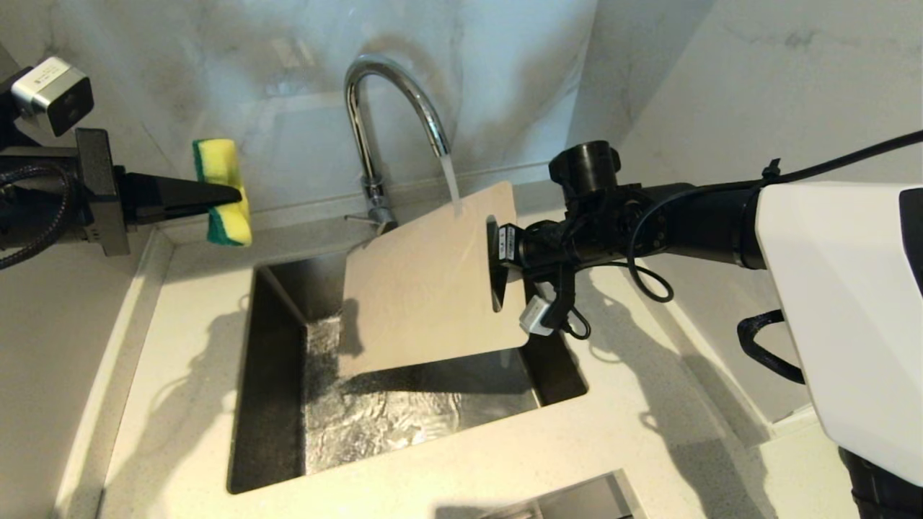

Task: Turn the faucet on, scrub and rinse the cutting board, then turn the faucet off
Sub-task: Scrub the cutting board underwater

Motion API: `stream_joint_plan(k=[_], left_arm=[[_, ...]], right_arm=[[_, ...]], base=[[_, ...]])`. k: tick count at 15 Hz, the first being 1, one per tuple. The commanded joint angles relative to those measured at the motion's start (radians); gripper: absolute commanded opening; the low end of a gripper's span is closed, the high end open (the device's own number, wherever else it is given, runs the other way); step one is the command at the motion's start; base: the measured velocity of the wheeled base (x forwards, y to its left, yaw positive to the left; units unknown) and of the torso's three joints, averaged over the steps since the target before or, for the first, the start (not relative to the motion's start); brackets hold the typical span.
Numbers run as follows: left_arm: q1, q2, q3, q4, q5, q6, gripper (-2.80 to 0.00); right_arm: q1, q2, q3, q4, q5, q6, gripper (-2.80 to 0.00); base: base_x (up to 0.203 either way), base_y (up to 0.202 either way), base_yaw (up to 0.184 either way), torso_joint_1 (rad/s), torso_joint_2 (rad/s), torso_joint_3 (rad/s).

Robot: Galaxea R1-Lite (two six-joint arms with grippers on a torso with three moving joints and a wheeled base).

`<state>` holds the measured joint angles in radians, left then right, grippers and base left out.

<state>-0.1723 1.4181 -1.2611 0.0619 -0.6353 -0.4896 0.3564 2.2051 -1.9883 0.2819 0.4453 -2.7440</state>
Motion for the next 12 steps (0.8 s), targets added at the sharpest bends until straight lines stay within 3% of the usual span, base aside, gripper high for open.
stream_joint_plan(k=[1, 7, 12], left_arm=[[-0.001, -0.001, 0.0, -0.001, -0.003, -0.004, -2.8], [-0.023, -0.008, 0.011, 0.007, -0.003, -0.007, -2.8], [-0.044, -0.004, 0.029, 0.006, -0.003, -0.007, -2.8]], right_arm=[[0.001, 0.007, 0.0, 0.0, 0.003, -0.016, -2.8], [0.032, -0.002, 0.006, 0.009, 0.006, -0.016, -2.8], [0.05, -0.102, 0.108, 0.021, 0.004, -0.016, -2.8]], base=[[0.0, 0.0, 0.0, 0.0, 0.0, 0.0], [0.0, 0.0, 0.0, 0.0, 0.0, 0.0], [0.0, 0.0, 0.0, 0.0, 0.0, 0.0]])
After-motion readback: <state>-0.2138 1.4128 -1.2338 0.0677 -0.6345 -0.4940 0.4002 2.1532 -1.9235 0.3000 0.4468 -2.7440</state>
